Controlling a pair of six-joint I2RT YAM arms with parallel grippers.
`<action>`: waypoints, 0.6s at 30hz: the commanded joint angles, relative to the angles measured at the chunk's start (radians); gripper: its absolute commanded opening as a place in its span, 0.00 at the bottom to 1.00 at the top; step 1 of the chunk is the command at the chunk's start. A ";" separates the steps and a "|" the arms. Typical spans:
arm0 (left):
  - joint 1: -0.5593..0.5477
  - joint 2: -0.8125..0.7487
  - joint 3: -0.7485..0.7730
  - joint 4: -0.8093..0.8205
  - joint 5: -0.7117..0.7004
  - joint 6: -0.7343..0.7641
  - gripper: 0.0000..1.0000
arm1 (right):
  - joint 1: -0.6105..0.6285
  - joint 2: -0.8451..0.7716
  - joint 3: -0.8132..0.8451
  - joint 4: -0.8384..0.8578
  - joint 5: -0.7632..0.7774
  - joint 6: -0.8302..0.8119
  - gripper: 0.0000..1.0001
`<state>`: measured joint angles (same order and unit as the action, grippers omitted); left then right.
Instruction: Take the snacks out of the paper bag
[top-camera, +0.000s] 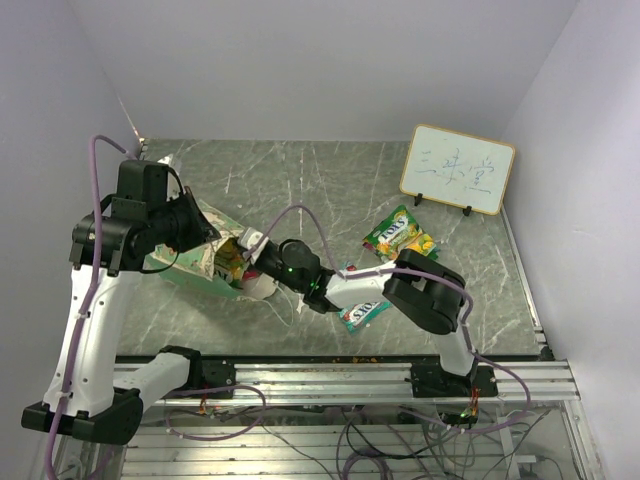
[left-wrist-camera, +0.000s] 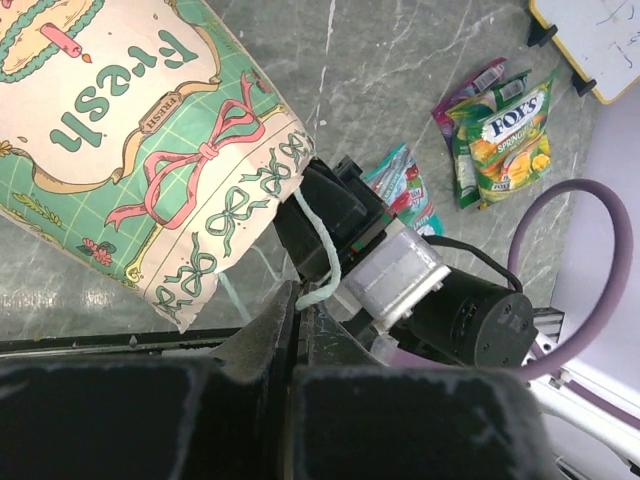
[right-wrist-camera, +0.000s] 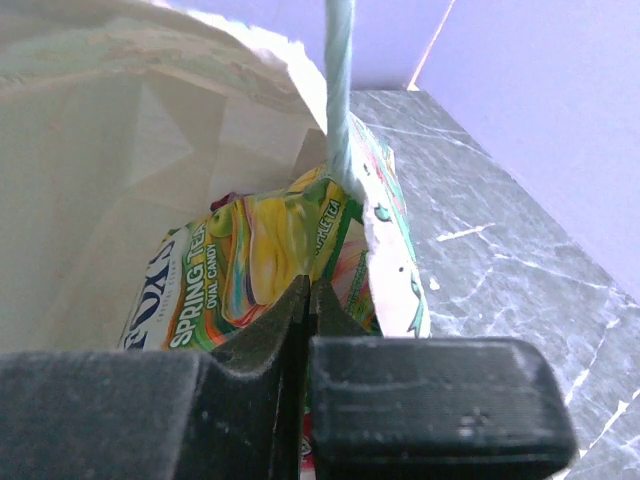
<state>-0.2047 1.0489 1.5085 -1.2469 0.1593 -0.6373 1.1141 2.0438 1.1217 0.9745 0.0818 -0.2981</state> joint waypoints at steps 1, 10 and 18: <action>-0.002 0.010 0.044 0.034 -0.021 -0.016 0.07 | 0.007 -0.090 0.028 0.011 -0.008 0.051 0.00; -0.002 0.028 0.031 0.081 0.009 -0.050 0.07 | 0.007 -0.227 -0.033 -0.126 -0.003 0.100 0.00; -0.003 0.058 0.058 0.109 -0.006 -0.040 0.07 | 0.008 -0.389 -0.196 -0.251 0.027 0.120 0.00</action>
<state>-0.2047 1.1027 1.5402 -1.1912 0.1589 -0.6712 1.1210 1.7443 0.9844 0.7795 0.0860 -0.1944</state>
